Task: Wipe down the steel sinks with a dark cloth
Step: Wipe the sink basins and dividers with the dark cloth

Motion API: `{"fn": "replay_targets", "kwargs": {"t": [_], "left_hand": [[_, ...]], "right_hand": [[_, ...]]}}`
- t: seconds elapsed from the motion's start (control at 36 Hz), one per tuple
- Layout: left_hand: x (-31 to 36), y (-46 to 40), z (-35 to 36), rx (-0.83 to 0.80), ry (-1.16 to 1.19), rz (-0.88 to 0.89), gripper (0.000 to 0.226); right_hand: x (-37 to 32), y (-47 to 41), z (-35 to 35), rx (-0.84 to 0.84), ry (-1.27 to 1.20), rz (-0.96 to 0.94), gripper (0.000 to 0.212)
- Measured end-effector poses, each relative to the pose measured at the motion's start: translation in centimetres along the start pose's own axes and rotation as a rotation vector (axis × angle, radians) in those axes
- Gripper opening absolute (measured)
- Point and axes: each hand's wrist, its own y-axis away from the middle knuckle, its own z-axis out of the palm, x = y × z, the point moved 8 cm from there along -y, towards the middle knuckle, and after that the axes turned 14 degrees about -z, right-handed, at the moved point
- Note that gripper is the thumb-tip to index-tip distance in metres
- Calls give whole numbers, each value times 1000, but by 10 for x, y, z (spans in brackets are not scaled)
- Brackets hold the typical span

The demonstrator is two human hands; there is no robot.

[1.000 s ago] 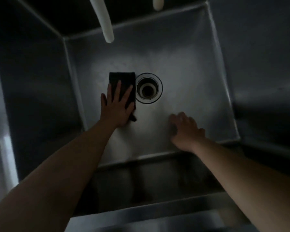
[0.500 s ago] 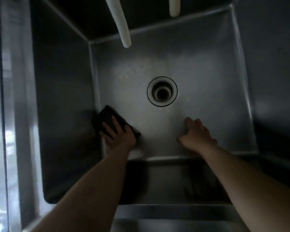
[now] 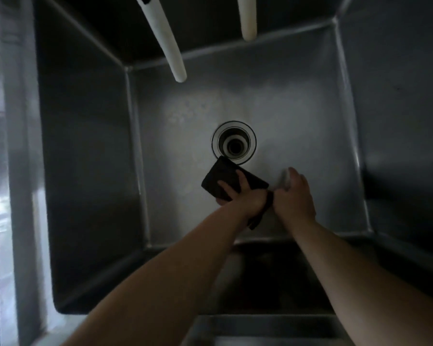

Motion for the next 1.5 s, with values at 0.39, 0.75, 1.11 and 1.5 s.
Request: {"fn": "replay_targets", "kwargs": {"t": [0.39, 0.75, 1.11, 1.5], "left_hand": [[-61, 112, -186, 557, -62, 634, 41], [-61, 147, -248, 933, -507, 737, 64], [-99, 113, -313, 1336, -437, 473, 76], [-96, 119, -316, 1273, -379, 472, 67]], "right_hand": [[-53, 22, 69, -388, 740, -629, 86], [-21, -31, 58, -280, 859, -593, 79], [-153, -193, 35, 81, 566, -382, 69], [-150, -40, 216, -519, 1058, -1576, 56]]}}
